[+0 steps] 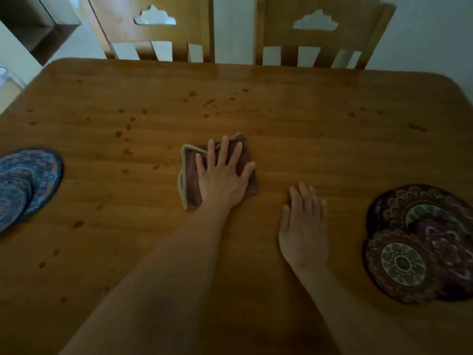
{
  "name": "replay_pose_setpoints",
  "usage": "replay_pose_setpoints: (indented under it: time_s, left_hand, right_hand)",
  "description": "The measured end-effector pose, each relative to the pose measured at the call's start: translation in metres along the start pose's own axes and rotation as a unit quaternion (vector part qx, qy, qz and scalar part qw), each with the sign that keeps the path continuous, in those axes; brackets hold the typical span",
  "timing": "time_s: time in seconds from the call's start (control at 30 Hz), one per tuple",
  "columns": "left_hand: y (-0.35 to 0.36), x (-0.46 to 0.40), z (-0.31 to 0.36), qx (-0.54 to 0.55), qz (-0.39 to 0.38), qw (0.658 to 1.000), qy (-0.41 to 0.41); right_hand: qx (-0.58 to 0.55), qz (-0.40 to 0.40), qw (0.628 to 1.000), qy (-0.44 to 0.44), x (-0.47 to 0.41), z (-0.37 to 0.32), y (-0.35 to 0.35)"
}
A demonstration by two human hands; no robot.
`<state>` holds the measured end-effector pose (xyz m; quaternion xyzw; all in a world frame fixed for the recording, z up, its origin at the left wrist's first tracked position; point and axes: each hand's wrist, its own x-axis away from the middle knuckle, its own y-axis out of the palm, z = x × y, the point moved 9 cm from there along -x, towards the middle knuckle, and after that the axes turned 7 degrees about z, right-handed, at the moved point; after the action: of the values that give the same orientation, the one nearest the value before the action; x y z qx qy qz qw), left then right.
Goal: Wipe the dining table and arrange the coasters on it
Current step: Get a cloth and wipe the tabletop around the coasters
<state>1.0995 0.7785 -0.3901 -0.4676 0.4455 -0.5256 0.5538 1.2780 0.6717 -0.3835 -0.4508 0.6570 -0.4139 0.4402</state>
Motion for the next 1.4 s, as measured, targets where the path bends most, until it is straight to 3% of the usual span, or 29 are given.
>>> replay_pose_setpoints:
  time_s: [0.2,0.43,0.57,0.67,0.8,0.97,1.13,1.27,1.4]
  left_hand:
    - [-0.002,-0.004,0.009,-0.016,-0.018,0.999,0.022]
    - [-0.005,0.11,0.023,-0.002,0.009,0.997,0.082]
    - [-0.006,0.18,-0.002,-0.009,-0.005,0.993,0.116]
    - [-0.013,0.201,-0.046,-0.022,-0.02,0.996,0.087]
    - [-0.025,0.18,-0.085,-0.032,-0.012,0.999,0.036]
    - [-0.029,0.113,-0.124,-0.041,-0.001,0.999,-0.023]
    - [-0.029,0.06,-0.145,-0.029,-0.006,0.997,-0.07]
    - [-0.024,0.06,-0.135,-0.016,-0.026,0.994,-0.102]
    - [-0.021,0.092,-0.097,-0.011,-0.009,0.998,-0.062]
  right_hand:
    - [0.023,-0.023,0.999,-0.016,-0.001,-0.002,0.003]
    - [0.014,-0.023,1.0,-0.016,-0.002,-0.005,-0.002]
    - [0.013,-0.053,0.998,-0.011,0.001,-0.003,-0.003]
    - [0.011,-0.056,0.997,-0.048,0.006,-0.013,-0.007]
    - [0.002,-0.051,0.98,-0.191,0.016,-0.046,-0.011]
    - [-0.03,-0.082,0.987,-0.137,0.022,-0.053,-0.001]
    - [-0.016,-0.074,0.987,-0.145,0.022,-0.057,0.003]
    - [-0.01,-0.076,0.986,-0.149,0.023,-0.057,0.004]
    - [-0.002,-0.065,0.987,-0.149,0.023,-0.058,0.001]
